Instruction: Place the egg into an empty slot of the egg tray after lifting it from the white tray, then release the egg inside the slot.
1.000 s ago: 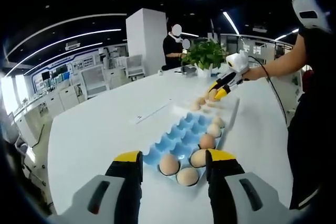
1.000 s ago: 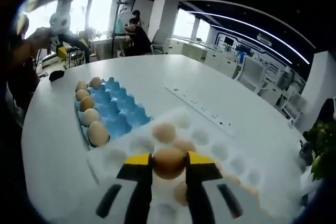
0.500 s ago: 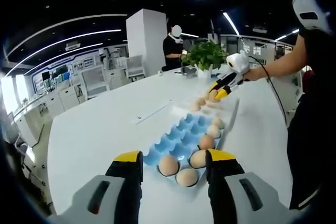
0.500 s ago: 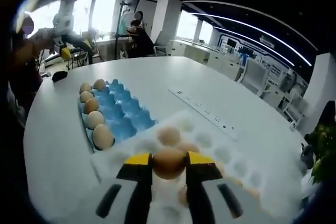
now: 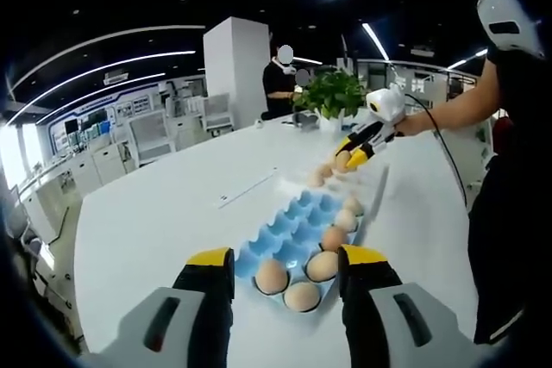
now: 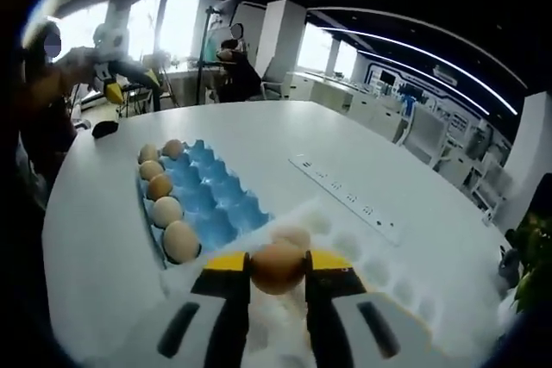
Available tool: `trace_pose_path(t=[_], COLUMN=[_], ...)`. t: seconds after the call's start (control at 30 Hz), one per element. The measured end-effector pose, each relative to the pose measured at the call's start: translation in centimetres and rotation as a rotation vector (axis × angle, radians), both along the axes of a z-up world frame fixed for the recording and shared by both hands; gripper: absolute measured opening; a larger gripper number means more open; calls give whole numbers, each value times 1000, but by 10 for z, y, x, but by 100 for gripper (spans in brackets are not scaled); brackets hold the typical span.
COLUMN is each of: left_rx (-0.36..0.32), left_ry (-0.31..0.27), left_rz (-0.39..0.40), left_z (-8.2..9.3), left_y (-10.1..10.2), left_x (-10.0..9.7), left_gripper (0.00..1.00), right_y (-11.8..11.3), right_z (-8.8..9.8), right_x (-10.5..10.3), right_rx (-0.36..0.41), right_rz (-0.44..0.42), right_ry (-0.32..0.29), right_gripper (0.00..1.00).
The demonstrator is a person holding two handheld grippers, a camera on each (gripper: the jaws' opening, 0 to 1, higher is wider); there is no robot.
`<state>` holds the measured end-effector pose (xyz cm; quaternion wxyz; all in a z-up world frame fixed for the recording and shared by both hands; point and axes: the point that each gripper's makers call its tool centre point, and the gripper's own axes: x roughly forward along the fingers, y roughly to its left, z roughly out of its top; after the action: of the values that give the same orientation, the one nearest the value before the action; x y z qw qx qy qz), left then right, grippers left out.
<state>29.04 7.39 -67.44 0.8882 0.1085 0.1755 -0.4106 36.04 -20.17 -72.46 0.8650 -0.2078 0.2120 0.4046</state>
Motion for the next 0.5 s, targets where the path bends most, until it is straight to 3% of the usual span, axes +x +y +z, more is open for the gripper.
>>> trace_pose_path(t=[0.3,0.5], left_rx=[-5,-16], left_ry=[0,-6], left_rz=[-11,-11], left_z=[2,6], left_y=[-2,-1], left_x=[-2,-2], left_gripper=[49,49], right_y=[25,56], right_z=[2,1], right_x=[1,-3], right_rx=[12,25], right_rz=[61,125], right_ry=[-8,-4], right_gripper=[23,23])
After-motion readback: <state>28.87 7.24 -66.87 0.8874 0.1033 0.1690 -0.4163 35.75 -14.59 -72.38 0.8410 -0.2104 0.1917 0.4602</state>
